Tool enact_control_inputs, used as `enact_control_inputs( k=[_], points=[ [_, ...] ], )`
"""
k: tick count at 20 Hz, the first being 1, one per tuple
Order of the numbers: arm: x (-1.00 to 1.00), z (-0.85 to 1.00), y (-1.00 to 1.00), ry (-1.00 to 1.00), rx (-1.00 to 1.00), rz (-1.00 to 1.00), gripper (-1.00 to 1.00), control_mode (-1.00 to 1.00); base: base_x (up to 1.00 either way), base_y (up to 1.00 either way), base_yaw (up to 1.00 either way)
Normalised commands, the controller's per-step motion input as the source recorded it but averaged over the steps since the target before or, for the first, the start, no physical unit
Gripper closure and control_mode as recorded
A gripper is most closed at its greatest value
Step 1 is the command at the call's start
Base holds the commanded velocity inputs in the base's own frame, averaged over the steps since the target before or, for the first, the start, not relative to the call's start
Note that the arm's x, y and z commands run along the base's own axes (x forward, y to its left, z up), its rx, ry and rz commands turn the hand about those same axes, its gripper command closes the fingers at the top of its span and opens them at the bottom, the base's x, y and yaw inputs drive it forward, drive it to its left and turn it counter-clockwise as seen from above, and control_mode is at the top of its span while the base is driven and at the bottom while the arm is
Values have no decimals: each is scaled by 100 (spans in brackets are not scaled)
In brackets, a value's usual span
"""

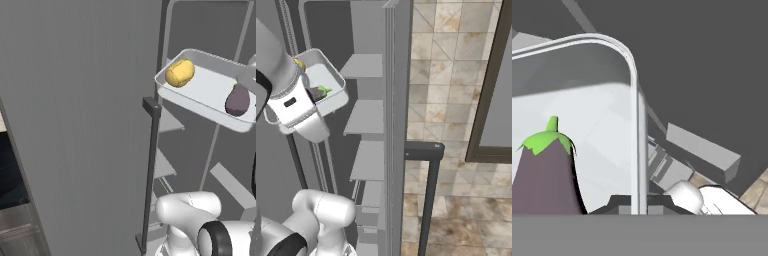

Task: Take the eggplant and potato out of the freezer and place them in the tupperware container on the counter. Then put the tupperware containing the vegetables back in the freezer.

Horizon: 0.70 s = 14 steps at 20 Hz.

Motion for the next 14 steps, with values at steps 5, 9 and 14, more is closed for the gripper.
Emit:
enact_control_inputs(
  k=[5,9,14],
  points=[
    [39,0,-5,-8,8,-23,100,-100,0,0,0],
    [64,0,-13,-2,15,-19,100,-100,0,0,0],
    [54,0,-11,-3,17,-16,100,-100,0,0,0]
  ],
)
